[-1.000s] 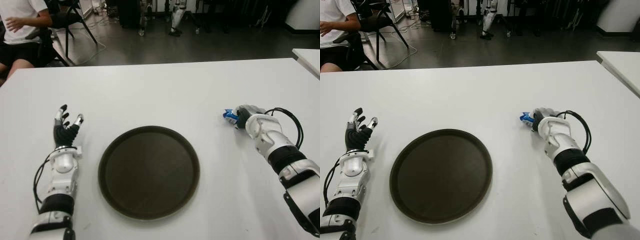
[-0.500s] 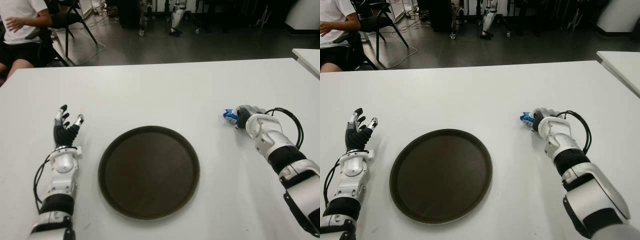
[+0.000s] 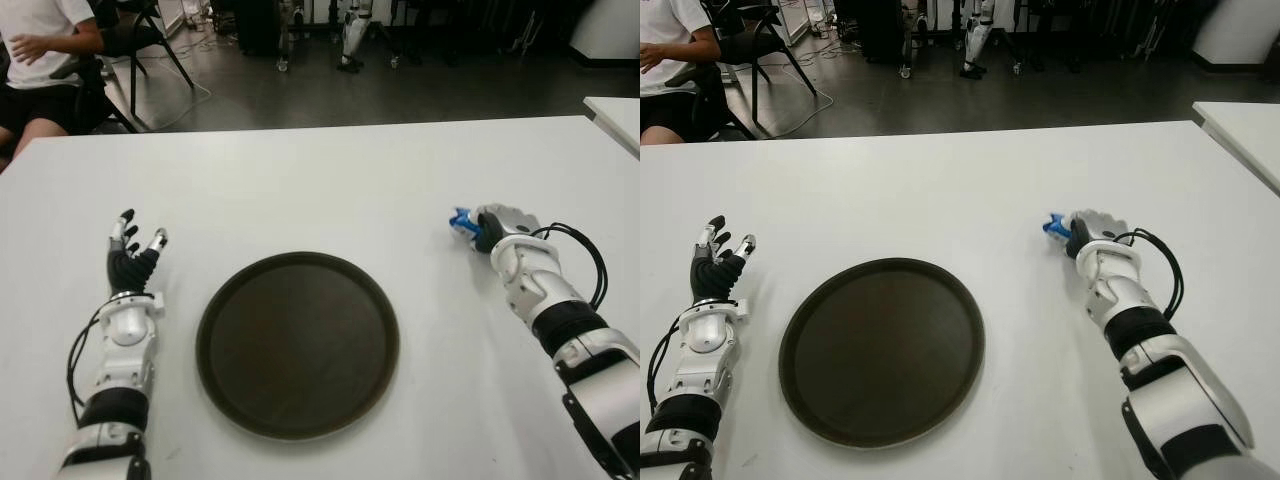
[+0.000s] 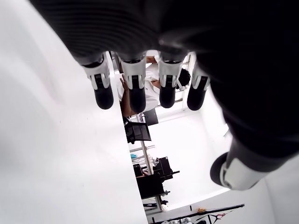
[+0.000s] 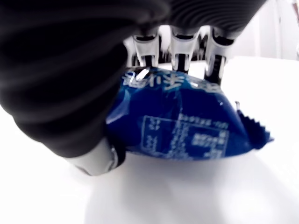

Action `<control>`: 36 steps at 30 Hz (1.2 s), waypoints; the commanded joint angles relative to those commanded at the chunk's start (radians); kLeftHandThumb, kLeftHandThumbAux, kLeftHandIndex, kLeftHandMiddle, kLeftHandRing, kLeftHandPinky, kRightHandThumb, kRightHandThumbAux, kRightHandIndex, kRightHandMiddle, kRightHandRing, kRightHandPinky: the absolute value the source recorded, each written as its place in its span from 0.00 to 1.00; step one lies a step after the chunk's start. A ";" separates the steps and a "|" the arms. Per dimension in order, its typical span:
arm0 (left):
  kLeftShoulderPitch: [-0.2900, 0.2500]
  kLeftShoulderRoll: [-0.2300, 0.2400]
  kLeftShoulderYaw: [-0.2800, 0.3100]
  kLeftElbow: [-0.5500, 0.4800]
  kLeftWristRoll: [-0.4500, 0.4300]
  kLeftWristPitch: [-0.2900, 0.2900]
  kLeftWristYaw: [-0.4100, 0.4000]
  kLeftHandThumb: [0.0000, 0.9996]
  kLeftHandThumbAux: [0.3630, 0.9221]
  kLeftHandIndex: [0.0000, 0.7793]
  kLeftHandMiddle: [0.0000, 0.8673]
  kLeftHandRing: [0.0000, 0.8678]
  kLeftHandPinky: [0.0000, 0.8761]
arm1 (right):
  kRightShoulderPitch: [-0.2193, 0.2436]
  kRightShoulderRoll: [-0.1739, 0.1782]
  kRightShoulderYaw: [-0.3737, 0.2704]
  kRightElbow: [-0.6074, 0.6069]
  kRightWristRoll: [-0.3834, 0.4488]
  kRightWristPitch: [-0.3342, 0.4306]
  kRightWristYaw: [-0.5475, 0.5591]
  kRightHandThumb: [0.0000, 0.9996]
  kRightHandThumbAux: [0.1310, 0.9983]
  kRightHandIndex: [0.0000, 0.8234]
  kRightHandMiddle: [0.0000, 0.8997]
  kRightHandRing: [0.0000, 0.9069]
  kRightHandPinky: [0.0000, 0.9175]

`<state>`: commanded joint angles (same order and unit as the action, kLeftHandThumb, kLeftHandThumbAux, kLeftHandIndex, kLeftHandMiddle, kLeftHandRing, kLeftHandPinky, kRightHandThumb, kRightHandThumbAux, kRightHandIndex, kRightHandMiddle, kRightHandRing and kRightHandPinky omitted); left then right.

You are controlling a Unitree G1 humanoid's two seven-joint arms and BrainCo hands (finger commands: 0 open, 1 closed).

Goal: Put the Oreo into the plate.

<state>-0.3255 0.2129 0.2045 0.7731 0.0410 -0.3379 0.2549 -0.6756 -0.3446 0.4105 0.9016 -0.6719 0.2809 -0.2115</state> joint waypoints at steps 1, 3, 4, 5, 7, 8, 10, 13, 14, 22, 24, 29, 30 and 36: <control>0.000 0.000 0.001 0.001 -0.001 0.000 0.000 0.26 0.49 0.07 0.10 0.08 0.04 | 0.013 0.016 -0.023 -0.020 0.012 -0.006 -0.055 0.70 0.69 0.52 0.53 0.54 0.61; -0.001 0.000 0.001 0.003 -0.002 0.000 0.000 0.26 0.49 0.07 0.11 0.08 0.04 | 0.028 0.033 -0.050 -0.041 0.025 -0.015 -0.114 0.70 0.68 0.52 0.66 0.65 0.68; -0.001 0.000 0.001 0.003 -0.002 0.000 0.000 0.26 0.49 0.07 0.11 0.08 0.04 | 0.031 0.037 -0.055 -0.044 0.028 -0.017 -0.128 0.70 0.68 0.52 0.68 0.66 0.70; -0.001 0.000 0.002 0.003 -0.002 0.000 0.000 0.26 0.49 0.07 0.11 0.08 0.04 | 0.032 0.038 -0.056 -0.043 0.028 -0.018 -0.132 0.70 0.68 0.53 0.71 0.68 0.71; -0.002 0.000 0.001 0.007 -0.001 -0.001 0.000 0.26 0.49 0.07 0.11 0.08 0.04 | 0.041 0.049 -0.074 -0.058 0.042 -0.032 -0.171 0.70 0.68 0.53 0.75 0.72 0.73; -0.002 0.000 0.001 0.009 -0.001 -0.003 -0.001 0.26 0.49 0.07 0.11 0.08 0.04 | 0.048 0.056 -0.089 -0.067 0.056 -0.051 -0.194 0.70 0.68 0.53 0.76 0.72 0.73; -0.002 0.000 0.001 0.011 -0.002 -0.008 -0.004 0.27 0.48 0.07 0.09 0.07 0.04 | 0.057 0.070 -0.119 -0.081 0.086 -0.087 -0.218 0.71 0.68 0.53 0.80 0.76 0.76; -0.002 0.001 -0.002 0.014 -0.001 -0.012 -0.008 0.27 0.49 0.08 0.10 0.07 0.04 | 0.065 0.081 -0.150 -0.091 0.124 -0.133 -0.229 0.71 0.67 0.53 0.82 0.77 0.78; -0.002 0.001 -0.002 0.015 -0.001 -0.012 -0.008 0.27 0.49 0.08 0.11 0.08 0.04 | 0.067 0.082 -0.155 -0.091 0.131 -0.144 -0.231 0.71 0.67 0.53 0.82 0.77 0.78; -0.003 0.001 -0.006 0.027 0.003 -0.022 -0.008 0.25 0.49 0.07 0.10 0.07 0.04 | 0.072 0.093 -0.172 -0.086 0.155 -0.215 -0.251 0.71 0.67 0.54 0.85 0.81 0.81; -0.002 0.001 -0.006 0.029 0.004 -0.027 -0.006 0.25 0.48 0.07 0.09 0.07 0.03 | 0.073 0.101 -0.180 -0.093 0.171 -0.233 -0.239 0.71 0.67 0.54 0.86 0.81 0.82; -0.001 -0.001 -0.008 0.031 0.004 -0.036 -0.005 0.24 0.47 0.07 0.09 0.06 0.03 | 0.076 0.107 -0.187 -0.101 0.185 -0.252 -0.226 0.71 0.67 0.54 0.86 0.80 0.83; -0.001 -0.001 -0.009 0.031 0.004 -0.038 -0.005 0.24 0.47 0.07 0.09 0.06 0.03 | 0.076 0.107 -0.187 -0.103 0.186 -0.254 -0.225 0.71 0.67 0.54 0.86 0.79 0.83; -0.005 -0.003 -0.010 0.048 0.006 -0.049 0.000 0.24 0.47 0.08 0.11 0.08 0.04 | 0.079 0.118 -0.192 -0.119 0.190 -0.260 -0.222 0.71 0.67 0.54 0.87 0.79 0.84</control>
<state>-0.3301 0.2103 0.1942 0.8208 0.0470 -0.3873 0.2547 -0.5970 -0.2271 0.2183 0.7829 -0.4815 0.0207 -0.4331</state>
